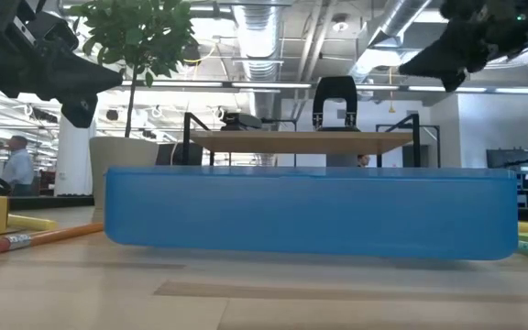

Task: Pack school essentials
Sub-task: Put the right yellow pen into the blue supply box

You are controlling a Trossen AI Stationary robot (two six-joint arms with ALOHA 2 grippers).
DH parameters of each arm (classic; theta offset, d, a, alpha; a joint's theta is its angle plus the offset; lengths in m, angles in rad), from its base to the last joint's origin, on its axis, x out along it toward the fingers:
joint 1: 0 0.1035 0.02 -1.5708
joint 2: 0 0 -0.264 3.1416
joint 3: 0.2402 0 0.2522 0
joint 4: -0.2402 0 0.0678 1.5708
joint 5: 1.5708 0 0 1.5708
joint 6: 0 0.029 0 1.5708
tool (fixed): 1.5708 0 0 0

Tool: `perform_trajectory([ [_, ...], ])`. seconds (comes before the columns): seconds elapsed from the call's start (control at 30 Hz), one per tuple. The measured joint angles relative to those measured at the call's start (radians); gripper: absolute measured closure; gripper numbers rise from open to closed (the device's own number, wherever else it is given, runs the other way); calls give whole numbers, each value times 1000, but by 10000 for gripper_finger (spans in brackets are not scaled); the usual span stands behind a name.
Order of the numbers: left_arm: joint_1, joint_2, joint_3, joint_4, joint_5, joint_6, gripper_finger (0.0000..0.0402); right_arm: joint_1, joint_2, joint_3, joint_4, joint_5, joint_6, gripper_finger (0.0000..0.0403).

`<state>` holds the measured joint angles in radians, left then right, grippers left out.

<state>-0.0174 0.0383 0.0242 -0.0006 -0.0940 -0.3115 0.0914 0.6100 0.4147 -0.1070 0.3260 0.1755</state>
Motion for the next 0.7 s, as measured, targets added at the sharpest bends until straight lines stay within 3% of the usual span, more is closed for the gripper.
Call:
perform_trajectory([
  [0.43, 0, 0, 0, 0, -1, 0, 401, 32, 243, 72, -239, -39, 114, 346],
  [0.7, 0, 0, 0, 0, -1, 0, 401, 76, 383, 72, -254, -42, 173, 264],
])
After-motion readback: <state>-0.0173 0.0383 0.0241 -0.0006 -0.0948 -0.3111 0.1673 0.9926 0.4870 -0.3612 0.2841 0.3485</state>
